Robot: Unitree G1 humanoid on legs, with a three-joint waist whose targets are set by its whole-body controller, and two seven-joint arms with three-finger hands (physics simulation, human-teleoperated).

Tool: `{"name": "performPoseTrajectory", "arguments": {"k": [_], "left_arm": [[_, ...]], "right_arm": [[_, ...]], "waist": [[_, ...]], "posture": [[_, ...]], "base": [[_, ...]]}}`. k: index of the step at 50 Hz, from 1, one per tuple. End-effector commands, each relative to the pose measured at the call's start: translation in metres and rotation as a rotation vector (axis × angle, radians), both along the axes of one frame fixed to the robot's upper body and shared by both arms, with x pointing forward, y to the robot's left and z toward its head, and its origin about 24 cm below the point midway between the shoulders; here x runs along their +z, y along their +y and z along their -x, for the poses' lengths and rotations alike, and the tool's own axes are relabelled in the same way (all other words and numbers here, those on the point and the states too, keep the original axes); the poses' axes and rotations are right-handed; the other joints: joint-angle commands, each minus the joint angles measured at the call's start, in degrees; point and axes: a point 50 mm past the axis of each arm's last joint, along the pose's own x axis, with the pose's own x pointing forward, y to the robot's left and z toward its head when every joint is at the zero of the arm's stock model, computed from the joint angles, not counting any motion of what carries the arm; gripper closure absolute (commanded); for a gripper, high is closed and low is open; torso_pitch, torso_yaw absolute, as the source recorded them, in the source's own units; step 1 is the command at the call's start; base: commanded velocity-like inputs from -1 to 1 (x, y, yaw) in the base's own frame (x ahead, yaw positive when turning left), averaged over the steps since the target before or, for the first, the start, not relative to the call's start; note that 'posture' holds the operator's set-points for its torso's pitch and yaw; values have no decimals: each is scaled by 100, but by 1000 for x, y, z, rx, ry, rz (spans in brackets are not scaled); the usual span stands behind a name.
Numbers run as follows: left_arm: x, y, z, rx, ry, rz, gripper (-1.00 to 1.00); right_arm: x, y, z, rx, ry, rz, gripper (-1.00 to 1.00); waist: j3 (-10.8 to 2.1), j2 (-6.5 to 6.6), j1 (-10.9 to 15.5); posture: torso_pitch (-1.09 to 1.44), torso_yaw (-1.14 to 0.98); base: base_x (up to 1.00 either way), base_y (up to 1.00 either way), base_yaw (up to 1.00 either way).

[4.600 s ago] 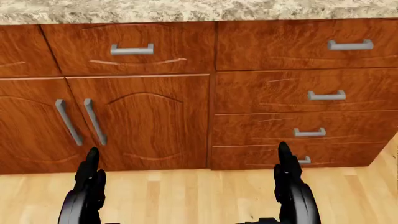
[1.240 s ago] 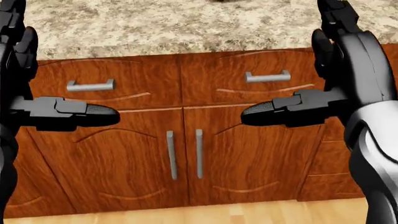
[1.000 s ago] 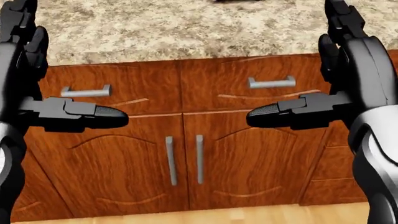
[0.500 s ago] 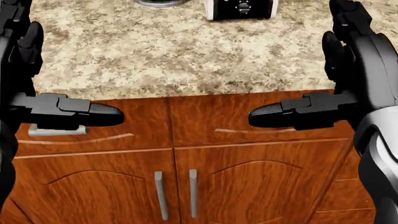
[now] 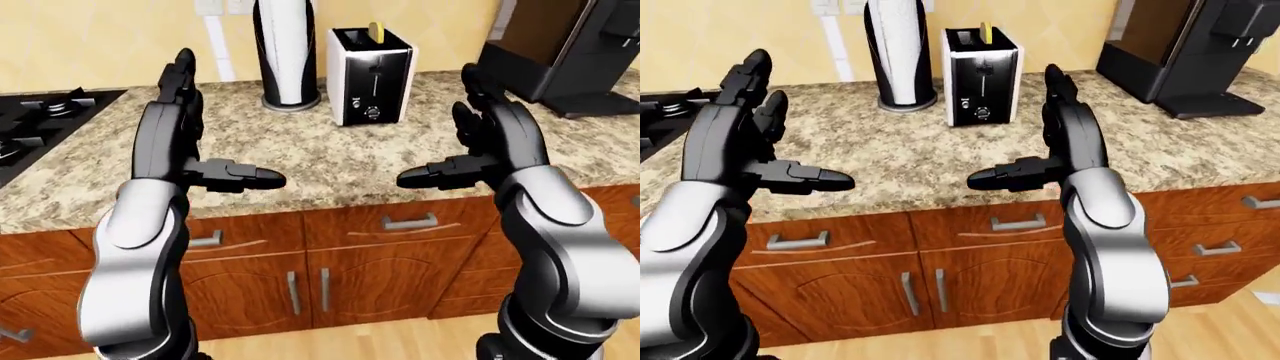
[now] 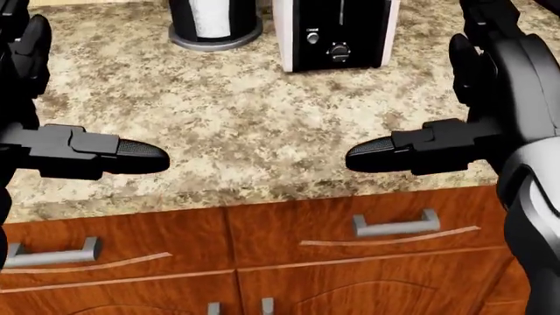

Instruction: Push down the lever of the toaster to turn it on.

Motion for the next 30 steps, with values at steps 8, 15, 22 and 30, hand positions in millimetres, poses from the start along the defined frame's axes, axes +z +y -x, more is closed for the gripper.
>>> {"name": "performPoseTrajectory", "arguments": {"k": [8,15,22,30], "left_arm": [[9,6,5,26,-48,-5,-100],[13,3,-1,10,-31,-11,-100],[27,-5,-10,-12,-21,-39,-100],[48,-4,-14,-7,-29,-52,-100]], "right_arm": [[12,3,6,28,-62,-7,-100],[21,-4,-6,16,-43,-32,-100],[40,2,-12,24,-56,-15,-100],[60,5,-20,17,-61,2,-100]], "waist": [[-140,405,-91],[-22,339,-51],[-105,92,10],[-140,140,-11]], "posture": [[0,0],[0,0],[0,0],[0,0]], "base": [[24,0,0],[0,0,0],[0,0,0],[0,0,0]]}}
